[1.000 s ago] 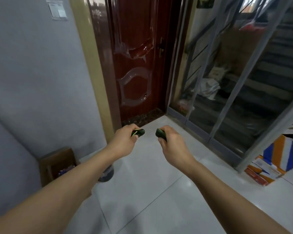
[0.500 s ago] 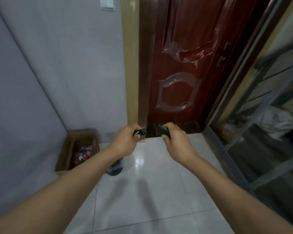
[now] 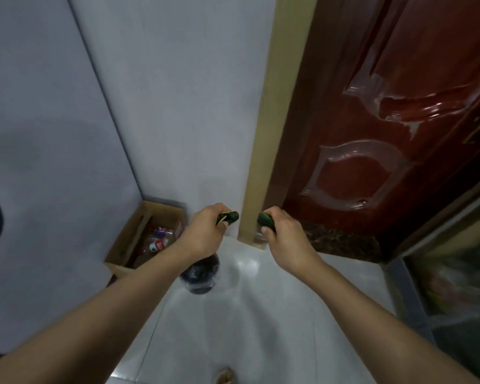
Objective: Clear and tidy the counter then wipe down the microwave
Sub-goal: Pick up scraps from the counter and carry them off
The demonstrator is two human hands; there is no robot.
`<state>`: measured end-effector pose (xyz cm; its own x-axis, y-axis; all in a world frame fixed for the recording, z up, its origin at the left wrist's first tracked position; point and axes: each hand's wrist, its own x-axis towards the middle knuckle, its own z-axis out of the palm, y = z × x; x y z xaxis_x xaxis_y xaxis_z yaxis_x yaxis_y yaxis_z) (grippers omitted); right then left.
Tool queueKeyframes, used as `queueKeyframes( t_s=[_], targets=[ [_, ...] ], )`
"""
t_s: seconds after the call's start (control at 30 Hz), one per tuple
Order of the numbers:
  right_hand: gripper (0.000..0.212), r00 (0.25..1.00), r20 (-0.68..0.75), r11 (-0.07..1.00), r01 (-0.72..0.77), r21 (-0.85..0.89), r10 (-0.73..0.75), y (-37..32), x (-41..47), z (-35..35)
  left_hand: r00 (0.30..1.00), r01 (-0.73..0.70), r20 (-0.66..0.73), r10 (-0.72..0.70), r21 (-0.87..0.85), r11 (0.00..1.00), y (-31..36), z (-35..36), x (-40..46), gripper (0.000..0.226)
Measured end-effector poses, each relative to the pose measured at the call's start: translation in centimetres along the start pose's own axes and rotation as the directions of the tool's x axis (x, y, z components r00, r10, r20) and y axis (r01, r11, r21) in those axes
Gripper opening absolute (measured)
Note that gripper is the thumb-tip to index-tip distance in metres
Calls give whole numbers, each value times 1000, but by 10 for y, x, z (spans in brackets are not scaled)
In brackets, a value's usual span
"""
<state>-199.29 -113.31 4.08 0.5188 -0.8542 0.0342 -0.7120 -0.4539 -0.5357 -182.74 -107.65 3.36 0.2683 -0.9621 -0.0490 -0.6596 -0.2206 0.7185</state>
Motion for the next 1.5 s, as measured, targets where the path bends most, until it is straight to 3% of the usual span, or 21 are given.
queueKeyframes(
  t_s=[0.2, 0.53, 0.73, 0.9, 1.1, 1.5],
  targets=[
    [20, 992, 100, 997, 77, 7, -78, 7, 91, 21, 991, 125, -47, -124, 15, 992, -26, -9, 66, 7],
    [23, 934, 259, 968, 253, 7, -246, 13, 201, 70, 934, 316, -175, -312, -3, 949, -74, -14, 129, 17],
    [22, 839, 389, 918, 392, 53, -381, 27, 270, 93, 841, 464, -268, -469, -87, 881, -91, 7, 166, 18],
    [24, 712, 501, 856, 502, 127, -492, 47, 318, 116, 693, 616, -324, -644, -198, 763, -95, 37, 196, 19],
    [28, 593, 616, 821, 547, 165, -518, 71, 351, 153, 547, 689, -395, -738, -288, 665, -107, 66, 224, 24],
    [27, 530, 705, 832, 534, 153, -470, 125, 362, 275, 409, 760, -355, -840, -376, 529, -213, 156, 230, 21]
  ],
)
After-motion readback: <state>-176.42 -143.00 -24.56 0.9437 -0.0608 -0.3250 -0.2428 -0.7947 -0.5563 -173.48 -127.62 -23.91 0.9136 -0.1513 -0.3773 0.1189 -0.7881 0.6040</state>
